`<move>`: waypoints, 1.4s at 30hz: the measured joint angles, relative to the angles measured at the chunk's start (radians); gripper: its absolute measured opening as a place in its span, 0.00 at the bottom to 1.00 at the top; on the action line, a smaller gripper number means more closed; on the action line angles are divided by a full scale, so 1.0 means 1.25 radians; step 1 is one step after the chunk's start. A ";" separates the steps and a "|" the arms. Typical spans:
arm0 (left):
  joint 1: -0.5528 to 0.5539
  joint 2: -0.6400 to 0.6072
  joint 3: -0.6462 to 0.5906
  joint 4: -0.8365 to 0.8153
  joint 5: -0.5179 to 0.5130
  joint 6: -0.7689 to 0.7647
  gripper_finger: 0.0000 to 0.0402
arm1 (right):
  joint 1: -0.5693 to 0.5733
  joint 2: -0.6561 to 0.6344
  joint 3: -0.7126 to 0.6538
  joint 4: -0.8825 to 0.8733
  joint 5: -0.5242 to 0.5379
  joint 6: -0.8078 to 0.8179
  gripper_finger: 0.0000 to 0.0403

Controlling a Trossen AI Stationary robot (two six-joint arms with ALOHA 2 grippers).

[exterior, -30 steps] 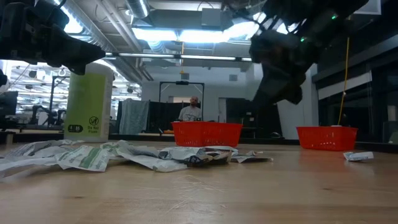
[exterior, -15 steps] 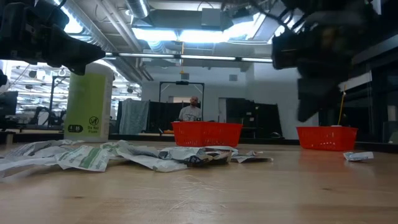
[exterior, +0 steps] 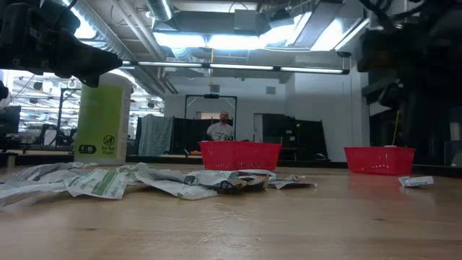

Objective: Pick & Place First Aid Supplies
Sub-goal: Put the orange ointment pack into the red container

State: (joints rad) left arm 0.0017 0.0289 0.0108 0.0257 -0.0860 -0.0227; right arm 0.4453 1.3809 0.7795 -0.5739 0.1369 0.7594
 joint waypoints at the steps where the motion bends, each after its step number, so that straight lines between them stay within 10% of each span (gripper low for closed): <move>1: 0.000 0.000 0.000 0.000 0.000 0.000 0.22 | 0.005 0.002 0.000 -0.011 0.001 0.008 0.09; 42: 0.000 0.000 0.000 0.000 0.000 0.000 0.22 | 0.026 0.159 0.002 -0.020 0.010 0.055 0.03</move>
State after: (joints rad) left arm 0.0017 0.0291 0.0109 0.0254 -0.0860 -0.0227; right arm 0.4778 1.5797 0.7817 -0.5993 0.1499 0.8284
